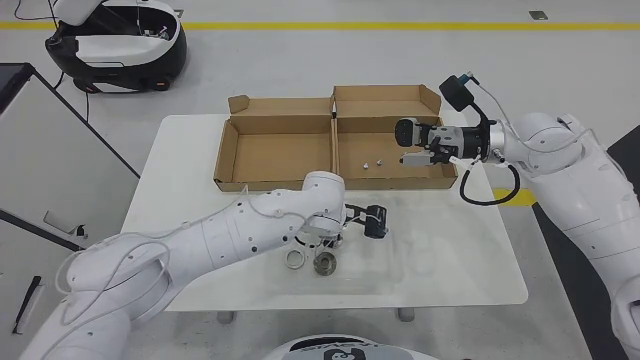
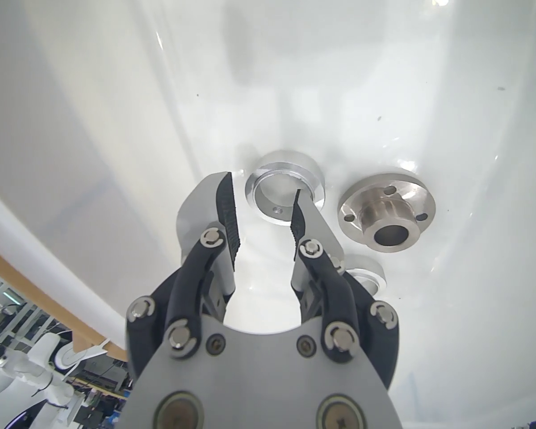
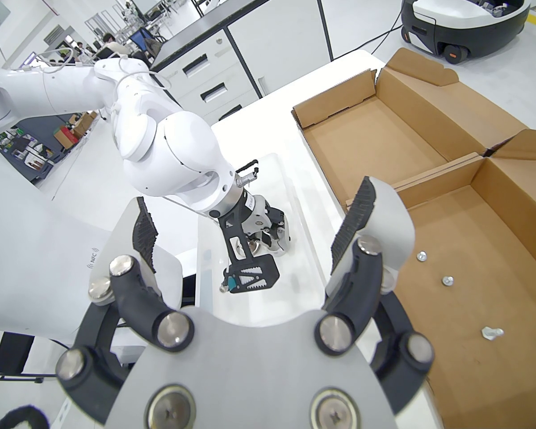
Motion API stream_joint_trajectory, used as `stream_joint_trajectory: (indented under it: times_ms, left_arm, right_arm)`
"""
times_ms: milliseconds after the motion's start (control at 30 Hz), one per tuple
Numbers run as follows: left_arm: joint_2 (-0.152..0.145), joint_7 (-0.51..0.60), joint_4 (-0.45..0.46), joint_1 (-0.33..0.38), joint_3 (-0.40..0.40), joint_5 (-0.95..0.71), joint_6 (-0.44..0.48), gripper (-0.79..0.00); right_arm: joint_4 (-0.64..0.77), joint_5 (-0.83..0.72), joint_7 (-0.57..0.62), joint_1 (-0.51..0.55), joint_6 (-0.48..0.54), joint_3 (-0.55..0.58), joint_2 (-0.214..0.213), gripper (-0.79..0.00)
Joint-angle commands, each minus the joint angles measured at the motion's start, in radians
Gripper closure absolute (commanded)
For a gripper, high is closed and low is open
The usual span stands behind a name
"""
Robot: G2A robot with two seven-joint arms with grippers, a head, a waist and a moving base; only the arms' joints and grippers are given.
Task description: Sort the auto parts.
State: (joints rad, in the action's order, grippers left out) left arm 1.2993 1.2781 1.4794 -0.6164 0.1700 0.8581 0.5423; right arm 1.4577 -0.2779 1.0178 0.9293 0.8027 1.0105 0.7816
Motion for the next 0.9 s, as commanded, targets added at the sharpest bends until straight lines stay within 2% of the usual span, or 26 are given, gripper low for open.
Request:
stream_joint_trajectory:
  times_ms: [0, 467, 867]
  left_arm:
    - [0.003, 0.002, 0.000, -0.001, 0.000, -0.002, -0.003, -0.296]
    - [0.032, -0.009, -0.064, -0.012, 0.000, 0.009, 0.009, -0.259]
    - [0.042, -0.010, -0.086, 0.003, 0.000, -0.007, 0.009, -0.249]
  right_arm:
    - [0.000, 0.000, 0.000, 0.000, 0.000, 0.000, 0.000, -0.785]
    - [0.000, 0.000, 0.000, 0.000, 0.000, 0.000, 0.000, -0.785]
    - [0.000, 0.000, 0.000, 0.000, 0.000, 0.000, 0.000, -0.785]
